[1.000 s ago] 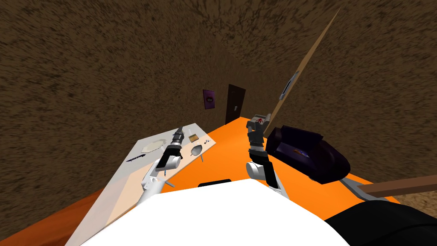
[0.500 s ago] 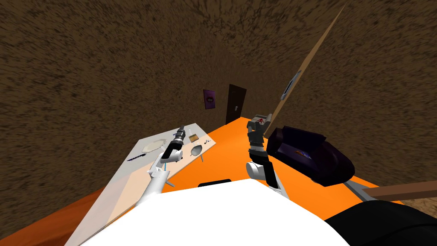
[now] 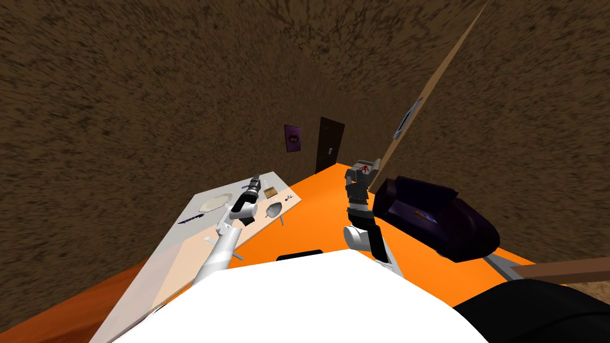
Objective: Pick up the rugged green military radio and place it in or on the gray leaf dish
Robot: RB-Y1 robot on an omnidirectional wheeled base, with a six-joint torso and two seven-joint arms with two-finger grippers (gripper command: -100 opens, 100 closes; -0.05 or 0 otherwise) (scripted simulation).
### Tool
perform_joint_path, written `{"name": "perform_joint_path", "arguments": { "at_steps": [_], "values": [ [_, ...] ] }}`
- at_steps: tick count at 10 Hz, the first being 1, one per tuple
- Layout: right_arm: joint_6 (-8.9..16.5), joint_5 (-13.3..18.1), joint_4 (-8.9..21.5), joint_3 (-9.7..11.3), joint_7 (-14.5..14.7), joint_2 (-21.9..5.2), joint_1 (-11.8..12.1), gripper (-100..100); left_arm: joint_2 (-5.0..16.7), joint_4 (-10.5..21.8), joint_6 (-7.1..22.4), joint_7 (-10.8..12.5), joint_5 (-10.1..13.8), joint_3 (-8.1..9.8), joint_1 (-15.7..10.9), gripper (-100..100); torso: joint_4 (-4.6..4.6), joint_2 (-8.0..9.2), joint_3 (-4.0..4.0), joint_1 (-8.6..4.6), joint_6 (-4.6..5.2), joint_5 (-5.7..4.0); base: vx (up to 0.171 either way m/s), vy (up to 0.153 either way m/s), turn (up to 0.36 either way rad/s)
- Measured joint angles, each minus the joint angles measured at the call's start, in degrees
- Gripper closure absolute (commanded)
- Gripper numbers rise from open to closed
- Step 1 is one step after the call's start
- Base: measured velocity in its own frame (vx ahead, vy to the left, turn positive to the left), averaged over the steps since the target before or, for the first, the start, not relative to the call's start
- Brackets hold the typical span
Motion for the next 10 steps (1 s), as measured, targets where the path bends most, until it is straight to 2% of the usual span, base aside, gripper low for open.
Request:
{"name": "perform_joint_path", "arguments": {
  "at_steps": [2,8,10],
  "values": [
    [0.00,0.00,0.00,0.00,0.00,0.00,0.00,0,0.69,4.11,2.23,-0.04,0.76,0.80,-3.45,-100,0.00,-0.01,-0.01,-0.01,0.00,0.00,0.005,-0.012,0.017],
    [0.00,0.00,0.00,0.00,0.00,0.00,0.00,0,0.31,13.71,11.89,-0.18,1.27,3.29,-12.85,-100,0.00,0.00,0.00,0.05,0.00,0.01,0.004,0.000,0.017],
    [0.00,0.00,0.00,0.00,0.00,0.00,0.00,0,0.84,16.89,14.05,-0.04,1.79,3.49,-14.78,-100,-0.01,0.02,0.00,0.06,-0.01,0.02,0.002,0.006,0.015]
  ]
}}
